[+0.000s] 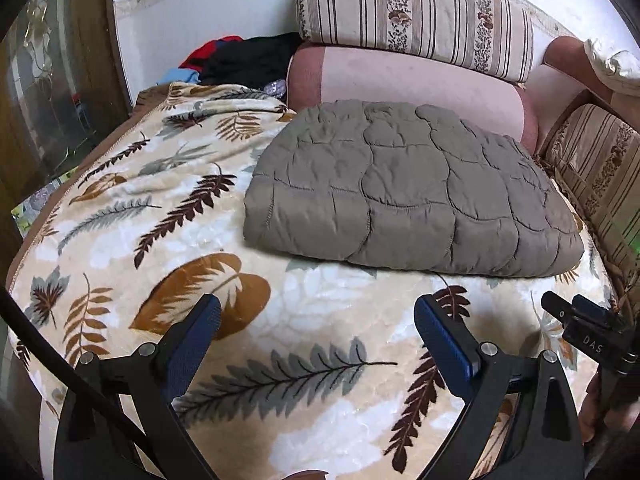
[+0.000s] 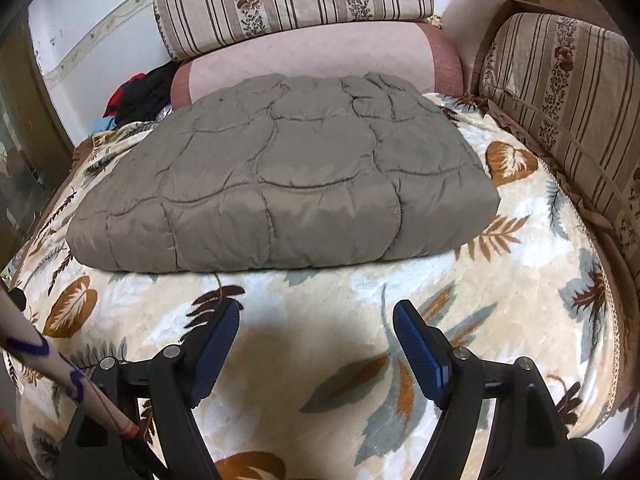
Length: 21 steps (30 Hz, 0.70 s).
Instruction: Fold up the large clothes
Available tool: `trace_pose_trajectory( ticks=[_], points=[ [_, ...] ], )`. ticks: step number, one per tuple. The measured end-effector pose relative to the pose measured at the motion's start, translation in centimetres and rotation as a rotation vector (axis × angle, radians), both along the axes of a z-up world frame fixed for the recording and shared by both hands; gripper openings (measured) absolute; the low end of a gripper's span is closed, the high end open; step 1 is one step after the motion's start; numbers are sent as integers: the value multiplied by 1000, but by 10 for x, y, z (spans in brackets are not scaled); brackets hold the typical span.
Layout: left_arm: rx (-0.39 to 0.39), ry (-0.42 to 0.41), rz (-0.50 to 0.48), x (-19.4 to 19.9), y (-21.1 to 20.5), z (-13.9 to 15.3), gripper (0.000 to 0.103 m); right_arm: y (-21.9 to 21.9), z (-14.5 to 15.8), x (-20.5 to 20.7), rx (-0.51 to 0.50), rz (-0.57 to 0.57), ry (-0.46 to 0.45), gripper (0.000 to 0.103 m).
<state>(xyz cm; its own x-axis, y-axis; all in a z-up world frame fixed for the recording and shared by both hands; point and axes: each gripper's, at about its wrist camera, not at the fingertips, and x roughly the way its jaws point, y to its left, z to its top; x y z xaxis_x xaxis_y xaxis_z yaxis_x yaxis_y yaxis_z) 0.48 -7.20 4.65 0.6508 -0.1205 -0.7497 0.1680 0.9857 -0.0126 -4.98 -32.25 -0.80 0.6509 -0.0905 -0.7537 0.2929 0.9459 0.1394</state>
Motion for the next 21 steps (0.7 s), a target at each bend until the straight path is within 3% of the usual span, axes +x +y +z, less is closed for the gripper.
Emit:
trace_pose_trajectory(
  ticks=[21],
  points=[
    [36,5,-45,-8,-20,-6,96,16,-12,-7,-66,45,25,87]
  ],
)
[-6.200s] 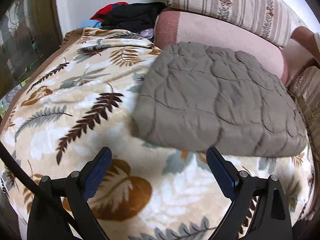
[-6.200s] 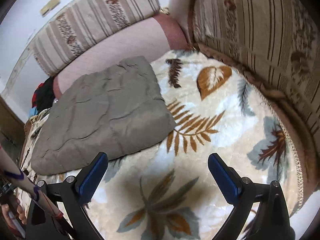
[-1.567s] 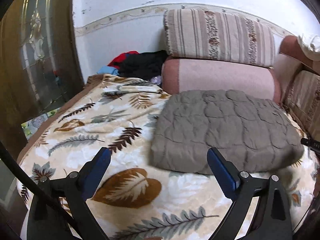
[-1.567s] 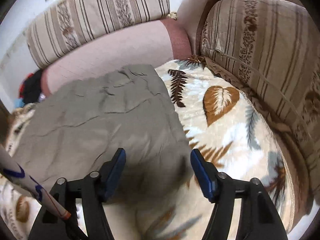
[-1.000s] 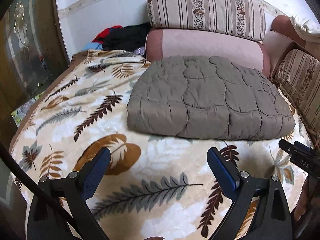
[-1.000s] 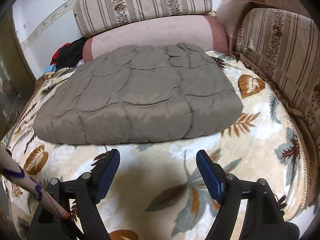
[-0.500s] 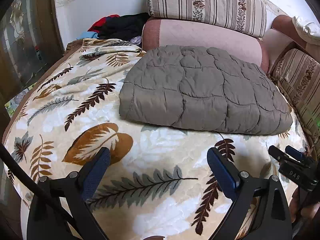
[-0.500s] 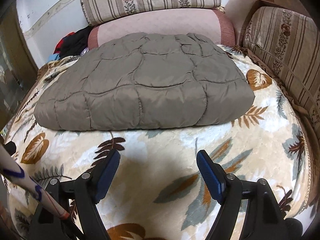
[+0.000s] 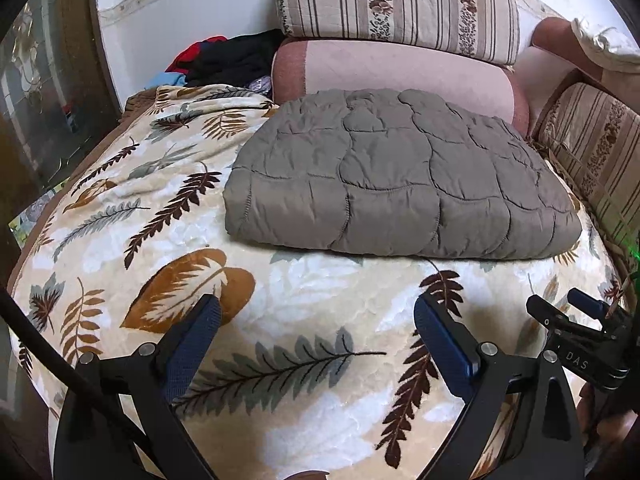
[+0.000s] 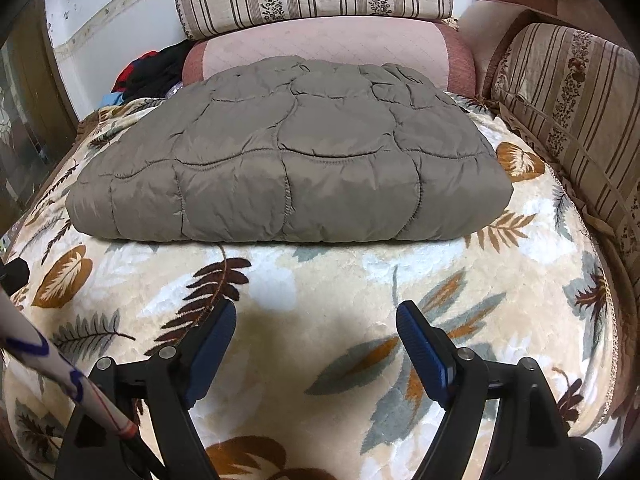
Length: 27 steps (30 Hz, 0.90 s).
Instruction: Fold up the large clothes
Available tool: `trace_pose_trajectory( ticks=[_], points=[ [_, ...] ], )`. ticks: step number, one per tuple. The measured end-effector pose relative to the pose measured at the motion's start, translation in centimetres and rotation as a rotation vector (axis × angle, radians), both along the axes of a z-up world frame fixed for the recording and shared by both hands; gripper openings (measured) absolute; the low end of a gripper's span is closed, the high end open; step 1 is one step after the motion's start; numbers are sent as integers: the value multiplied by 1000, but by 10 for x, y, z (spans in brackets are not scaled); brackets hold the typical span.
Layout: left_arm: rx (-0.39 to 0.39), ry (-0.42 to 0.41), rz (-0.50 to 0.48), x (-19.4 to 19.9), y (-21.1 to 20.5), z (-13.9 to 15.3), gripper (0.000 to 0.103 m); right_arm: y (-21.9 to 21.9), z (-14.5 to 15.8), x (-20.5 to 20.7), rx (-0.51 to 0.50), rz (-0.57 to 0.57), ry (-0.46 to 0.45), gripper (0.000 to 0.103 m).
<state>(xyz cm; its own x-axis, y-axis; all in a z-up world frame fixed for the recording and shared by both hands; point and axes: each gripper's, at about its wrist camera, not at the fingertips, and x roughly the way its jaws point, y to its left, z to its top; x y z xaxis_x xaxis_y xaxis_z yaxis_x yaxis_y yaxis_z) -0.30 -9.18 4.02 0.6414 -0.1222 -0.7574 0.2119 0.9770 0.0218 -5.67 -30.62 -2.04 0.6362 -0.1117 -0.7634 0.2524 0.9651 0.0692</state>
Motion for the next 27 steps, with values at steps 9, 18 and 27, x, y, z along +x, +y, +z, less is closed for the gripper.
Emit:
trace_pose_trajectory(
  ticks=[9,18,27],
  points=[
    [-3,65,-10,2,-5,-13,96,-9,-6,-9,-5,-32,18,88],
    [-2,90,9,3,-2,-18,96,-4,-7,-10,-16,-22,24,88],
    [-26,180,34,15,7,-39,96,-10,-10,-9,-28,-38,30,88]
  ],
)
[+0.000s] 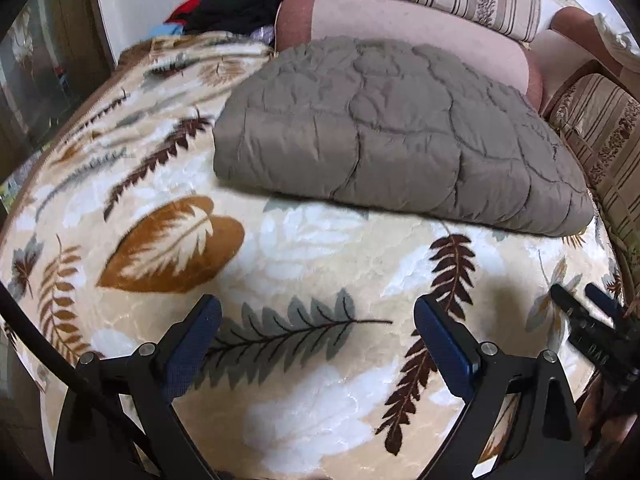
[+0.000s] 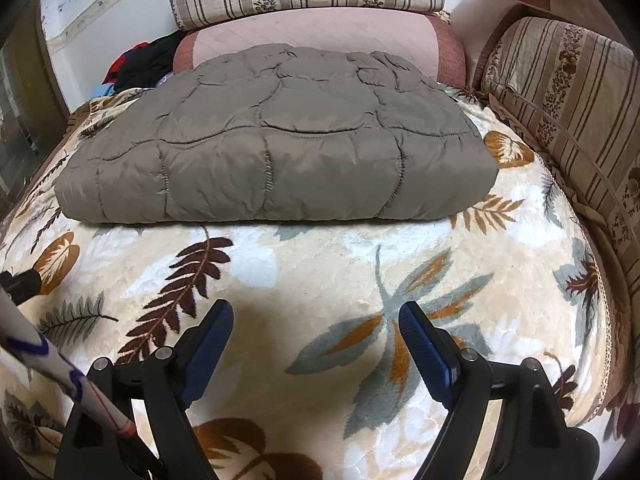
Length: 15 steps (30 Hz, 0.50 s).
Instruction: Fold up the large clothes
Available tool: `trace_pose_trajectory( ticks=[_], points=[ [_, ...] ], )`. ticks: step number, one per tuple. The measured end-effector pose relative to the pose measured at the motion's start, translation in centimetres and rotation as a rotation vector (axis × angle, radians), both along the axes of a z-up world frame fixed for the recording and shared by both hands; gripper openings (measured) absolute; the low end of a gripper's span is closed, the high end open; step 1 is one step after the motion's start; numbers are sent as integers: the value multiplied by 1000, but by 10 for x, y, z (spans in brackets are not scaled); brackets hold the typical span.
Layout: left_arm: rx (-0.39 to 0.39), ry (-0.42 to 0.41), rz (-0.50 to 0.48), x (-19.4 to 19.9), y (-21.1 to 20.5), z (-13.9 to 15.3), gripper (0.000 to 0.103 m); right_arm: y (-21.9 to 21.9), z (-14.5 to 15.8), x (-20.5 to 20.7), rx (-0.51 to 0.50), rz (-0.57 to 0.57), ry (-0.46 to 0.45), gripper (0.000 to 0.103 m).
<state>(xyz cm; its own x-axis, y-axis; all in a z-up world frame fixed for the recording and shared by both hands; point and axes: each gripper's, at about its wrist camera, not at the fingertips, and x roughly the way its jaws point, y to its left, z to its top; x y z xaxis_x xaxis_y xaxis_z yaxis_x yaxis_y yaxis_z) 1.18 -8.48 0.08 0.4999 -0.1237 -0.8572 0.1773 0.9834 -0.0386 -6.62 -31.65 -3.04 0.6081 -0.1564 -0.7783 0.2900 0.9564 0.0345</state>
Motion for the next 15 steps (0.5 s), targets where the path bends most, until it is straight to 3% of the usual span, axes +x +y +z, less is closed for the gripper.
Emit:
trace_pose_trajectory(
  ticks=[5,10,14,15],
  points=[
    [-50,89,1,6,7,-18,96,-41,1,3,6,-117,-11,88],
    [-50,99,3,7,5,-23,96,-114,3,-1,304,-205,-150,96],
    [-39,93,-10,5,-1,-22,96,-154,-9,28,480,-234,-159,97],
    [-30,87,-15,5,-2,-22,96,-157,-11,36,496,-233,-148,86]
  ],
)
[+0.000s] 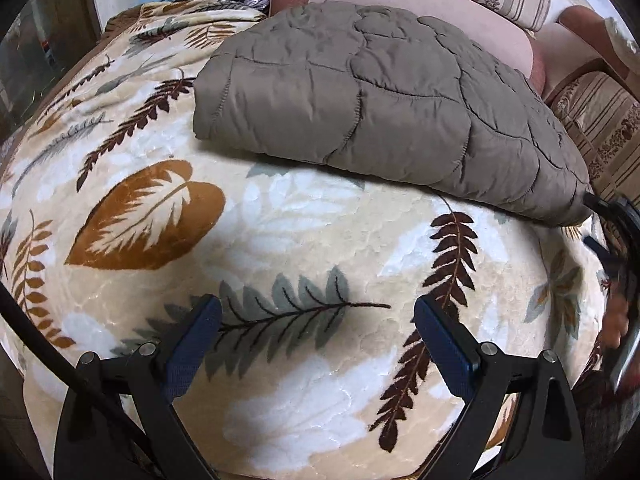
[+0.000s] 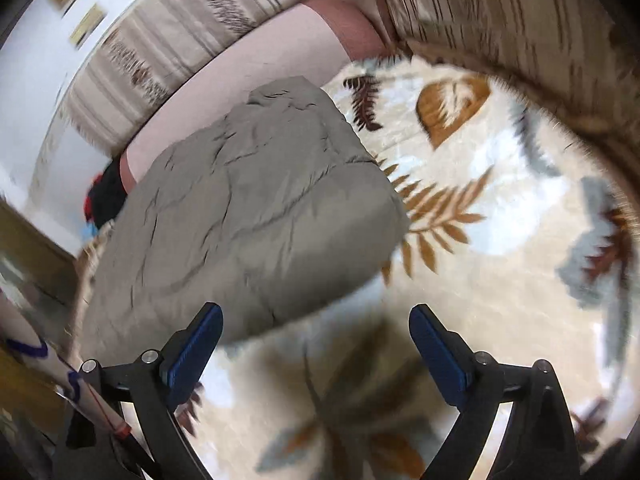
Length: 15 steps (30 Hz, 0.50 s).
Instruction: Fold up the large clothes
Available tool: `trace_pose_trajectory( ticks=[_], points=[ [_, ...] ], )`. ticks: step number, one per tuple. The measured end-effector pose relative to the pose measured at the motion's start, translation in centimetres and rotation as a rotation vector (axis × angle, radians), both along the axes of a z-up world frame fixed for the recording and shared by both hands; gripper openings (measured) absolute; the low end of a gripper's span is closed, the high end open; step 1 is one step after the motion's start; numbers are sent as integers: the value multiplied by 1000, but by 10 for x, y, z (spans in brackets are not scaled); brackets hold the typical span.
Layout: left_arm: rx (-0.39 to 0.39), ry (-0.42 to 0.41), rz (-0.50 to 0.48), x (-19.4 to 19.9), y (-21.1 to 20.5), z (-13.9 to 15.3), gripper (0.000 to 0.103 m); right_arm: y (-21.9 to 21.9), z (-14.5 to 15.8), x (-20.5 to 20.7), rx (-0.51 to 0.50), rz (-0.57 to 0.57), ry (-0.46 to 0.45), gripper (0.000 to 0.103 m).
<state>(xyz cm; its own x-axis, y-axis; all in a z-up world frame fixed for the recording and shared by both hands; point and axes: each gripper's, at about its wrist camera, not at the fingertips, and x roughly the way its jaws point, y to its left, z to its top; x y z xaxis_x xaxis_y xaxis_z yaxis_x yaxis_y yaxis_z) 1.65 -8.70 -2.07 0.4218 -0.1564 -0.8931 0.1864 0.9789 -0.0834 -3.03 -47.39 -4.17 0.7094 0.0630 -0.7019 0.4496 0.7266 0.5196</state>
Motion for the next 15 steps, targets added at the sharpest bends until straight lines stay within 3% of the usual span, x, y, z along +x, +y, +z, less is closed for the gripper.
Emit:
trace_pose_trajectory(
  ticks=[2,5,8,12,15],
  points=[
    [18,-19,-6,0,-1,3,96,-15,-10,23,64,12,26,53],
    [41,-67,6,0,1,11,96,-30,-12,35,136,-23,8,52],
    [25,-101,18,1,4,19,96,-25,-2,32,86,-29,14,55],
    [-18,-114,5,1,7,23,96,-10,7,3,15,-50,23,73],
    [-37,-112,-18,-3,4,24,96,10,6,-22,-23,-30,36,77]
  ],
)
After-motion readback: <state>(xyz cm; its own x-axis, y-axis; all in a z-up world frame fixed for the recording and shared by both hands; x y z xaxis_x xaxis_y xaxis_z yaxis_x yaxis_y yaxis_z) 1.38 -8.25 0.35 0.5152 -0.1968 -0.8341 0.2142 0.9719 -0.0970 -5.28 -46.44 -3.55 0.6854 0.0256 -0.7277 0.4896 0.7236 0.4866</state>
